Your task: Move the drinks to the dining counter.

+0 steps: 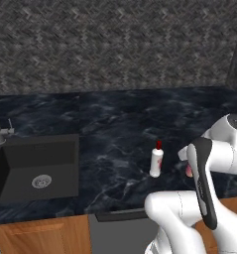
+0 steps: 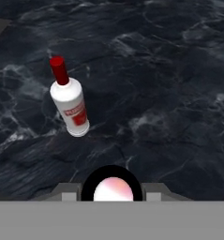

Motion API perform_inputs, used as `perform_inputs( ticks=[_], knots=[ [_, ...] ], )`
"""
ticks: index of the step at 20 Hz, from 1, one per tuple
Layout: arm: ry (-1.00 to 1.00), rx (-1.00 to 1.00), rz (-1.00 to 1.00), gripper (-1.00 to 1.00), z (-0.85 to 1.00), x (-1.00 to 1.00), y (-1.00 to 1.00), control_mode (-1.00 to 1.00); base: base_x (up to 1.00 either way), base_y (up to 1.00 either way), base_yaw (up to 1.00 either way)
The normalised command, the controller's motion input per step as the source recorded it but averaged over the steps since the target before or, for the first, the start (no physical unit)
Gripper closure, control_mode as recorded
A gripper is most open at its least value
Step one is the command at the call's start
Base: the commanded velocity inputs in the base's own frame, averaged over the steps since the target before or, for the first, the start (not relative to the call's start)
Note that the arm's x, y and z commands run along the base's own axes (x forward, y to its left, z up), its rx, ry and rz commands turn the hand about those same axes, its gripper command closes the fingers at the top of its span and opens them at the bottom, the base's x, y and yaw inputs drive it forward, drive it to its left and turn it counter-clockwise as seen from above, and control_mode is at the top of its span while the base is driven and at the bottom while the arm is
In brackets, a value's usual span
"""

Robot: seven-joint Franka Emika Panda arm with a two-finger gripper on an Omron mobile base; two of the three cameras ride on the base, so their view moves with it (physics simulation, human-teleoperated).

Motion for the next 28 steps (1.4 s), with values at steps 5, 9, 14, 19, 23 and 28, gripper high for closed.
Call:
perform_inputs(
  ticks=[5, 9, 14, 19, 23, 28],
  knots=[
    [0.00, 0.00, 0.00, 1.00, -0.20, 0.15, 0.00, -1.00, 0.00, 0.00, 0.00],
    [0.00, 0.00, 0.00, 1.00, -0.21, 0.12, 0.00, -1.00, 0.00, 0.00, 0.00],
    [0.00, 0.00, 0.00, 1.00, -0.22, 0.05, 0.00, -1.00, 0.00, 0.00, 0.00],
    [0.00, 0.00, 0.00, 1.00, -0.22, 0.00, 0.00, -1.00, 0.00, 0.00, 0.00],
    [0.00, 0.00, 0.00, 1.00, -0.20, 0.00, 0.00, -1.00, 0.00, 0.00, 0.00],
    [0.00, 0.00, 0.00, 1.00, -0.20, 0.00, 0.00, -1.00, 0.00, 0.00, 0.00]
  ],
)
